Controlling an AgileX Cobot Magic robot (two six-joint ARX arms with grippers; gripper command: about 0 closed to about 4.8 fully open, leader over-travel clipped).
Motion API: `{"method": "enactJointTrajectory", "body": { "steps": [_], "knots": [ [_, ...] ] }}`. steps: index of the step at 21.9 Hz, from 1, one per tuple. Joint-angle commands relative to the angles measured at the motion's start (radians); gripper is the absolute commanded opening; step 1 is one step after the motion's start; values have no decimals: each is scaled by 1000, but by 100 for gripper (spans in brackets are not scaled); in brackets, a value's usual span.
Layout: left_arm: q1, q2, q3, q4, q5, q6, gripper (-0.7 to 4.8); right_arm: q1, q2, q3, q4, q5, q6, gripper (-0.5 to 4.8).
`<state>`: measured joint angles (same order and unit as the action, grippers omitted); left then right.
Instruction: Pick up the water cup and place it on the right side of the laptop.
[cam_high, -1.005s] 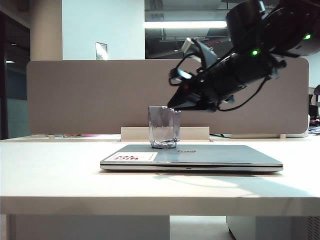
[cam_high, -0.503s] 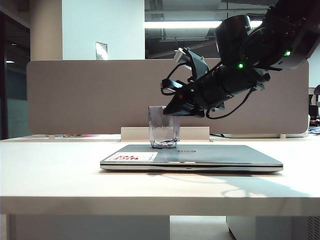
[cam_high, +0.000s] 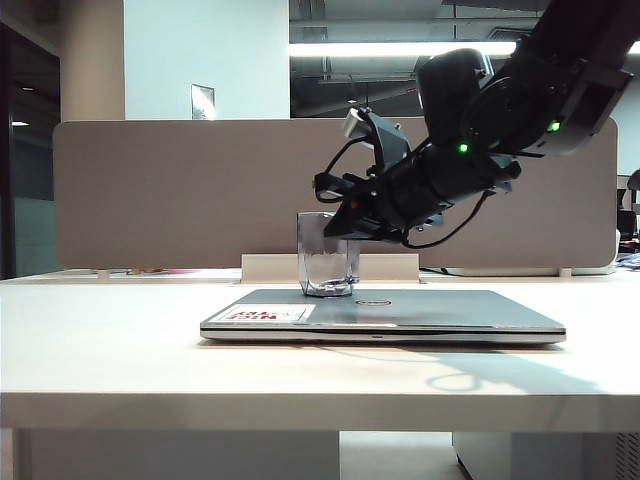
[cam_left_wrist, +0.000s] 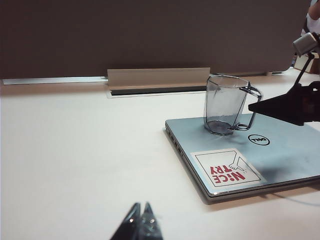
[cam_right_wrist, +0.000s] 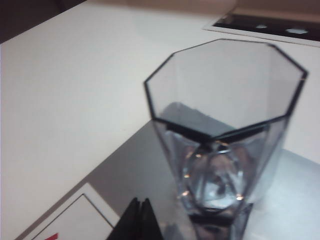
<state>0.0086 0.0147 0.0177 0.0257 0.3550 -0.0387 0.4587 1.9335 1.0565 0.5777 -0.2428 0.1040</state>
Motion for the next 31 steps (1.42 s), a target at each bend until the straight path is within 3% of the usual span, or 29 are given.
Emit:
{"method": "enactJointTrajectory", "body": {
  "steps": [1, 14, 25, 29, 31],
  "knots": [
    [-1, 0, 5, 13, -3, 3, -6, -1, -4, 5, 17, 75, 0, -5],
    [-1, 0, 5, 14, -2, 0, -6, -29, -4, 6, -13, 264, -4, -5],
    [-1, 0, 5, 14, 1, 0, -6, -67, -5, 6, -29, 226, -3, 4],
    [-1, 0, 5, 14, 2, 0, -6, -65, -8, 6, -56, 203, -3, 137],
    [-1, 0, 5, 14, 6, 0, -6, -65, -9, 6, -81, 209, -3, 155]
  ]
}}
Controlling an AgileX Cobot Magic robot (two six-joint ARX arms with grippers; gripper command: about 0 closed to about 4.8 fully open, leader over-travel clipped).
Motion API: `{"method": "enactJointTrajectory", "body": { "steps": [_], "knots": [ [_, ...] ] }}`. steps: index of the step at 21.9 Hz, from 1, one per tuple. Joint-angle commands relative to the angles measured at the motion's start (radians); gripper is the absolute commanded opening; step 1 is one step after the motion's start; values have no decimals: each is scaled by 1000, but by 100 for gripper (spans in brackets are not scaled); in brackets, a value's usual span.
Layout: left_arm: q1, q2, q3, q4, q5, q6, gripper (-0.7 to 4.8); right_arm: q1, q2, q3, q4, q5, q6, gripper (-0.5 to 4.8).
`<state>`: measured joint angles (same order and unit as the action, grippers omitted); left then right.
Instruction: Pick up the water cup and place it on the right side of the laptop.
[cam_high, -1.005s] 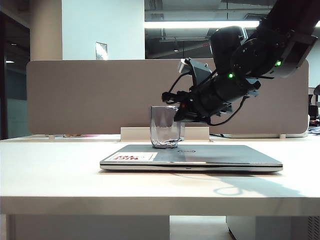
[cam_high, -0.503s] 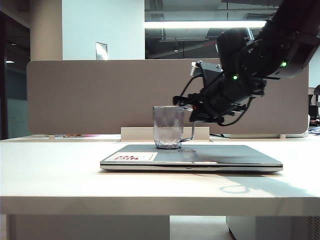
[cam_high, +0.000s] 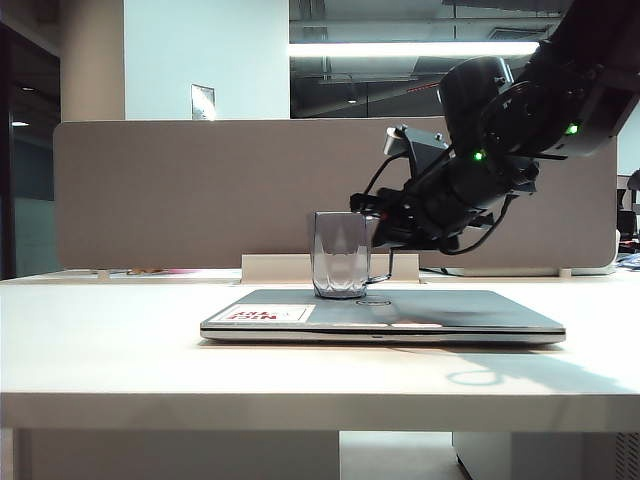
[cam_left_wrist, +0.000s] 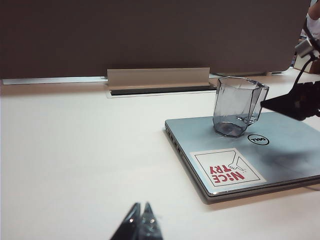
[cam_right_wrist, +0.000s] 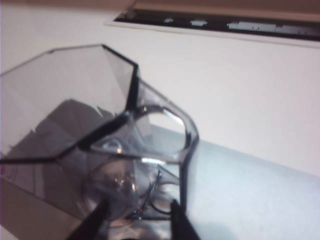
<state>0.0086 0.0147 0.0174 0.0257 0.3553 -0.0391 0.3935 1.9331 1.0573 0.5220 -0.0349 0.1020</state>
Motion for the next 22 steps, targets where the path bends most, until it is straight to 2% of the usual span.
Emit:
{"method": "enactJointTrajectory", "body": {
  "steps": [1, 6, 22],
  "knots": [
    [-1, 0, 5, 14, 5, 0, -6, 0, -8, 5, -34, 24, -2, 155],
    [-1, 0, 5, 15, 5, 0, -6, 0, -4, 5, 30, 85, -2, 153],
    [-1, 0, 6, 24, 5, 0, -6, 0, 69, 97, 47, 87, 1, 134]
  ]
}}
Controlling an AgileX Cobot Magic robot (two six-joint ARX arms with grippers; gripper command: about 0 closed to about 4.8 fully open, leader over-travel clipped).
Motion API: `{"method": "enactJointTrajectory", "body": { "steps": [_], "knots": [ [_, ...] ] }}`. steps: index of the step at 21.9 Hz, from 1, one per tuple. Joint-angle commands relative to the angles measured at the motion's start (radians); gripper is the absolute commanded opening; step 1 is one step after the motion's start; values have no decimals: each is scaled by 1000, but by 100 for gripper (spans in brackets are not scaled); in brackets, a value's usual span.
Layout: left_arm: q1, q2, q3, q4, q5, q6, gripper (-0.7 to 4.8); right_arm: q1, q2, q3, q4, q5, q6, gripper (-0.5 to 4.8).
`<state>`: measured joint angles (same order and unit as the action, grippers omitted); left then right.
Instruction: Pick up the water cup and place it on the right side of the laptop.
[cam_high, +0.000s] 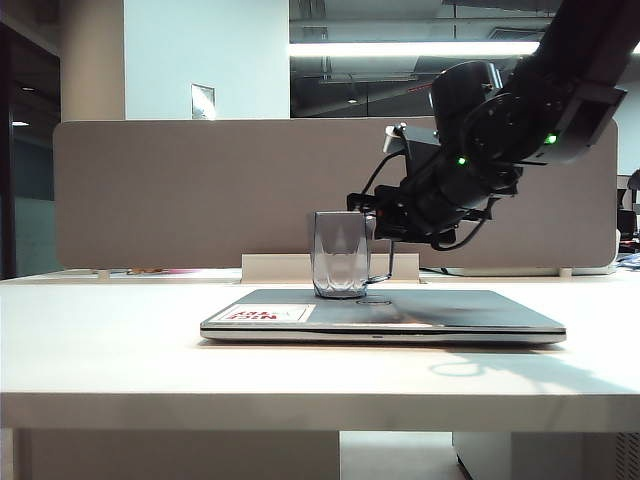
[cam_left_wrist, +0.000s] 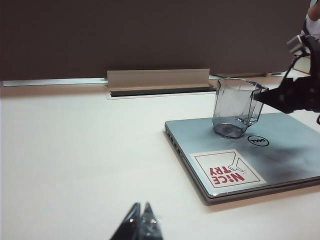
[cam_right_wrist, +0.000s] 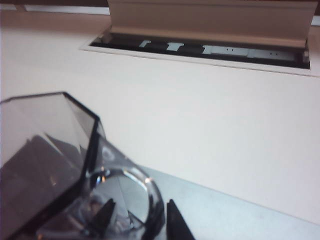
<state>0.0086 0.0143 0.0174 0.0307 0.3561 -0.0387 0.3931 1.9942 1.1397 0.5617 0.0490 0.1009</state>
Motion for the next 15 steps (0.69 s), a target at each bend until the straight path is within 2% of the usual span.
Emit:
{"method": "enactJointTrajectory", "body": {
  "steps": [1, 2, 7, 12, 15],
  "knots": [
    [-1, 0, 6, 23, 4, 0, -6, 0, 13, 20, 3, 2, 3, 129],
    [-1, 0, 6, 29, 5, 0, -6, 0, 19, 25, -5, 3, 3, 111],
    [-1, 0, 6, 38, 5, 0, -6, -2, 37, 26, -3, 6, 3, 111],
    [-1, 0, 6, 38, 7, -25, -6, -2, 48, 32, 1, 28, 3, 51],
    [-1, 0, 6, 38, 13, -39, -6, -2, 53, 32, 15, 36, 3, 49]
  ]
}}
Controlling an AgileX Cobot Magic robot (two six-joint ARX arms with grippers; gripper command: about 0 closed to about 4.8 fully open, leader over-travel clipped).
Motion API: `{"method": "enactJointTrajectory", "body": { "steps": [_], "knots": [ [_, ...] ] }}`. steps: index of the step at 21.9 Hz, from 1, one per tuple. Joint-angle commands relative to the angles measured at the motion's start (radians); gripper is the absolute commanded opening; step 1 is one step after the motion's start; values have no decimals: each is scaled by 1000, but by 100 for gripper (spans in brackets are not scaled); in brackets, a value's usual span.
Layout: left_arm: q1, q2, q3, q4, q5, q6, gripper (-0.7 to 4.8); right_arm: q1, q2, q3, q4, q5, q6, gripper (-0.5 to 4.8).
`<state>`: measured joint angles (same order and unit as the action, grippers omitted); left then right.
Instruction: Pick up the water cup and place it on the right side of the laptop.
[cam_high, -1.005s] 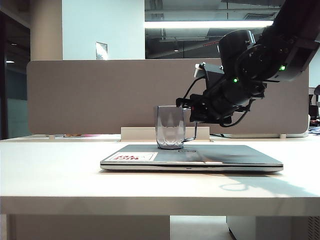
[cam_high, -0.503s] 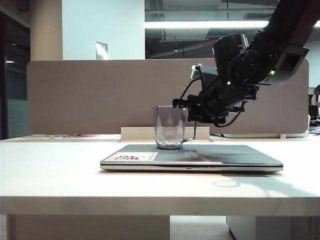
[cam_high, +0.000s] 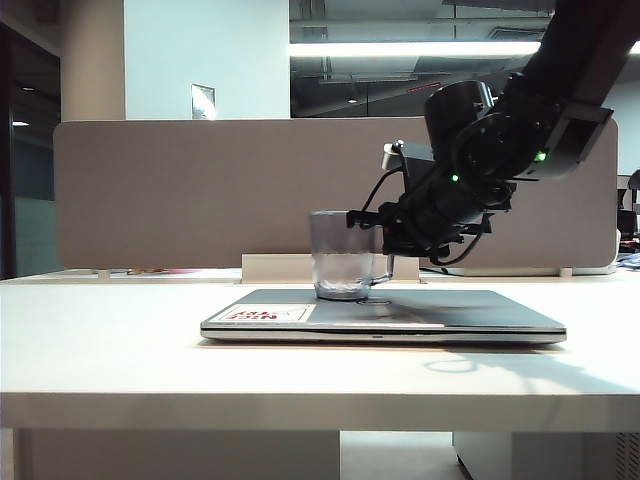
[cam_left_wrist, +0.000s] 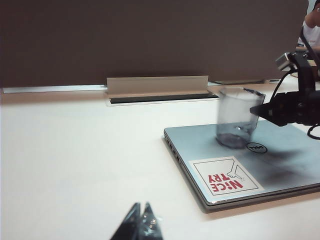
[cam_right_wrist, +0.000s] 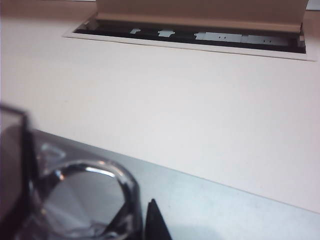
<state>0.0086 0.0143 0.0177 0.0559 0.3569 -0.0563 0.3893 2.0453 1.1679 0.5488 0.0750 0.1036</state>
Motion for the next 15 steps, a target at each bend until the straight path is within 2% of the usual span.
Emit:
{"method": "enactJointTrajectory", "body": {
  "steps": [1, 3, 4, 5, 11, 15],
  "knots": [
    [-1, 0, 6, 13, 15, -31, -6, 2, 4, 4, 33, 11, 0, 49],
    [-1, 0, 6, 13, 29, -31, -6, 2, 9, 6, 39, 21, 0, 46],
    [-1, 0, 6, 13, 29, -31, -6, 2, 9, 6, 38, 24, 0, 2],
    [-1, 0, 6, 12, 29, -30, -6, 2, 9, 6, 40, 24, 0, -8],
    [-1, 0, 6, 12, 29, -30, -6, 2, -21, 6, 5, 25, -66, -7],
    [-1, 0, 6, 11, 28, -30, -6, 2, -94, 6, -47, 71, -86, -7]
  ]
}}
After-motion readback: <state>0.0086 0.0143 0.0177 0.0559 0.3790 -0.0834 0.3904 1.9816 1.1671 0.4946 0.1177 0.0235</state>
